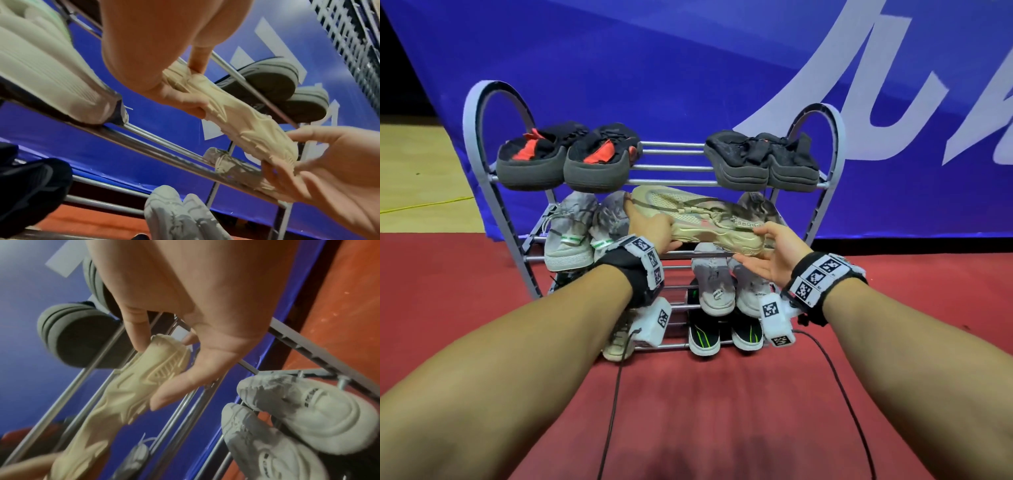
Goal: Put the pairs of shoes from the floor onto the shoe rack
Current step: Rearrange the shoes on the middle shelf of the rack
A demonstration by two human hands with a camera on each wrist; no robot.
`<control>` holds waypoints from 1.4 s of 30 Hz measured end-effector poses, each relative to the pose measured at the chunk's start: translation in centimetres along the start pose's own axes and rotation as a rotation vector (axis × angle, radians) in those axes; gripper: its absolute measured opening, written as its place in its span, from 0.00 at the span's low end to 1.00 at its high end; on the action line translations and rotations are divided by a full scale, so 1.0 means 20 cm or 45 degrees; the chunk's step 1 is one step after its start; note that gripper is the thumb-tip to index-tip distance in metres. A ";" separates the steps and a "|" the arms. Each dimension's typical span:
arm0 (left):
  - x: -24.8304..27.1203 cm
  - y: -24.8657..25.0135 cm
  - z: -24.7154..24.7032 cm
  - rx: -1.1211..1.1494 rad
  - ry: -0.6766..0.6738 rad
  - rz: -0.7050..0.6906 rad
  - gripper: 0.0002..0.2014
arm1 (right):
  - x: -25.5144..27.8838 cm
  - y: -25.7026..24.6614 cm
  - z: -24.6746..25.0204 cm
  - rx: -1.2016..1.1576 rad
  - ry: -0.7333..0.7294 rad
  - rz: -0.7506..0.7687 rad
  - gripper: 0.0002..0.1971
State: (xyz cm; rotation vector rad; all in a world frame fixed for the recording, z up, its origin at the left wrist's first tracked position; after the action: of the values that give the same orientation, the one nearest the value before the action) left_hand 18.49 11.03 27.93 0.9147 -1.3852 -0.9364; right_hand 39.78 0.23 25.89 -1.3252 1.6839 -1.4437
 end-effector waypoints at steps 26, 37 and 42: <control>-0.05 -0.20 -0.31 -0.290 -0.161 0.224 0.26 | -0.14 0.16 -0.20 0.146 -0.118 -0.059 0.19; -0.10 -0.19 -0.25 -0.450 -0.152 0.097 0.21 | -0.17 0.13 0.06 0.546 0.151 0.088 0.34; -0.09 -0.23 -0.23 -0.529 -0.137 0.136 0.23 | -0.17 0.11 0.14 0.502 0.409 0.179 0.43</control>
State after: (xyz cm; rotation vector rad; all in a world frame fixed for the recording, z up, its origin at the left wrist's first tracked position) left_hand 23.04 10.86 23.08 0.4786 -1.2506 -1.1493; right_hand 42.67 2.02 22.53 -0.7797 1.5347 -1.8581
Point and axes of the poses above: each hand's wrist, its own x-axis away from the middle knuckle, its own z-axis out of the back of the hand, y = z × x, the point moved 6 cm from there along -x, towards the middle knuckle, and after that the axes turned 15 degrees about z, right-handed, at the moved point
